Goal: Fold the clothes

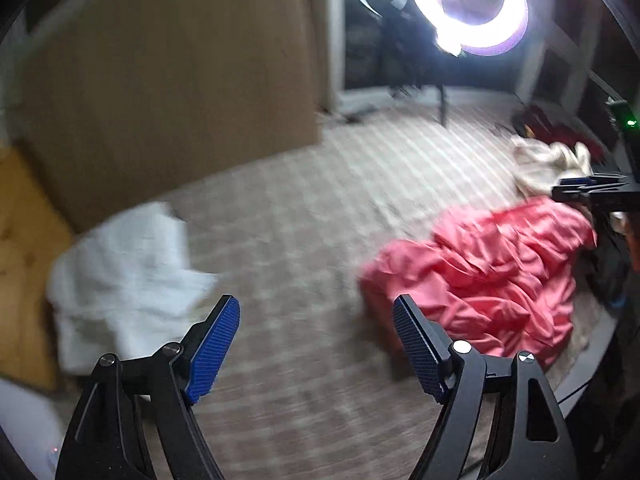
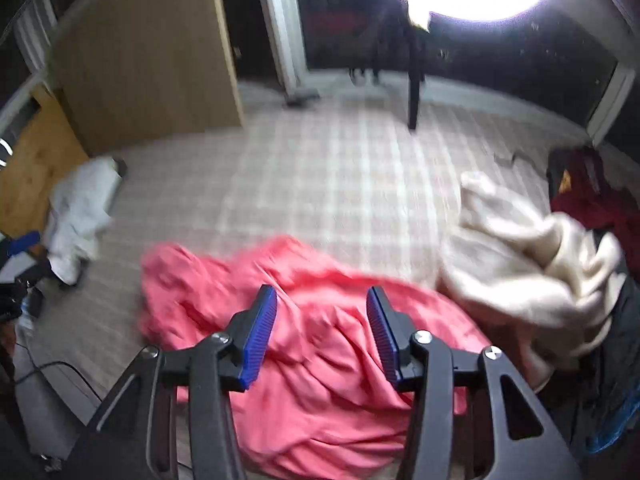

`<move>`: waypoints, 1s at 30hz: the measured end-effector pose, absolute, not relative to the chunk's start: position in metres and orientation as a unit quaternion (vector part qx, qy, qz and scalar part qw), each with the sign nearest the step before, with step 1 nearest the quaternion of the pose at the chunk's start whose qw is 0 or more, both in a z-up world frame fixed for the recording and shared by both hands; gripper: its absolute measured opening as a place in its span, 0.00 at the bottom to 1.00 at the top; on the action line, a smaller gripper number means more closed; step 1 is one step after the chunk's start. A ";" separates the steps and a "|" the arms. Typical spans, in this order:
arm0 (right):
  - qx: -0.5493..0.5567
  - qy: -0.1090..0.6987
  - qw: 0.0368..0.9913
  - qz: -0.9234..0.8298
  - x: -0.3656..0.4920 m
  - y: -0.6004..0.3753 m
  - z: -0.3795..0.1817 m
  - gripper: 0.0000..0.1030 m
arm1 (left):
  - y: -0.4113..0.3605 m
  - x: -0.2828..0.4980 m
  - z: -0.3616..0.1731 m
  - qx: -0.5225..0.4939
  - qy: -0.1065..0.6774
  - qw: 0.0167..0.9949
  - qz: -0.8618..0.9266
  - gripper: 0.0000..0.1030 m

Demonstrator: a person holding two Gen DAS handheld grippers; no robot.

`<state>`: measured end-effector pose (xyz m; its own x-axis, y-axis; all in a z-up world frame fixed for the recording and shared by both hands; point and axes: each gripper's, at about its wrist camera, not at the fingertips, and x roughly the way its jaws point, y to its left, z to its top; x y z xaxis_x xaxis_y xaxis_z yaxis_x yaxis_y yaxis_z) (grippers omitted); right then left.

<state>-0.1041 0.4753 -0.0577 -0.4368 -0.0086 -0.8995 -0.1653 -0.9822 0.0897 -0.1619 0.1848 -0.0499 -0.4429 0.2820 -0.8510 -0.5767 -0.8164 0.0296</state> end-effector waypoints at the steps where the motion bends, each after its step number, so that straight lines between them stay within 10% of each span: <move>1: -0.538 0.084 0.035 0.838 -0.106 0.475 -0.071 0.45 | 0.198 -0.162 -0.062 -0.469 0.164 0.267 0.826 0.75; 9: -0.568 0.061 -0.067 0.818 -0.136 0.435 -0.139 0.42 | 0.249 -0.172 -0.121 -0.516 0.203 0.261 0.791 0.68; 11: -0.579 0.079 -0.113 0.803 -0.142 0.432 -0.148 0.05 | 0.243 -0.172 -0.120 -0.517 0.198 0.251 0.794 0.66; 12: -0.585 0.098 -0.139 0.793 -0.144 0.433 -0.151 0.02 | 0.240 -0.172 -0.119 -0.518 0.195 0.245 0.796 0.64; 21: -0.397 0.156 0.114 0.897 -0.139 0.598 -0.023 0.08 | 0.232 -0.161 -0.107 -0.519 0.162 0.248 0.802 0.65; 26: -0.435 0.100 0.087 0.891 -0.111 0.588 -0.033 0.40 | 0.258 -0.142 -0.114 -0.529 0.173 0.283 0.781 0.65; 30: -0.464 0.114 0.057 0.876 -0.079 0.580 -0.059 0.42 | 0.281 -0.125 -0.131 -0.547 0.173 0.316 0.755 0.70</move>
<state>-0.0785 0.5795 -0.0593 -0.5622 -0.0061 -0.8270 -0.2061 -0.9674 0.1473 -0.1253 0.2815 -0.1310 -0.2008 0.2891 -0.9360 -0.6669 -0.7403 -0.0856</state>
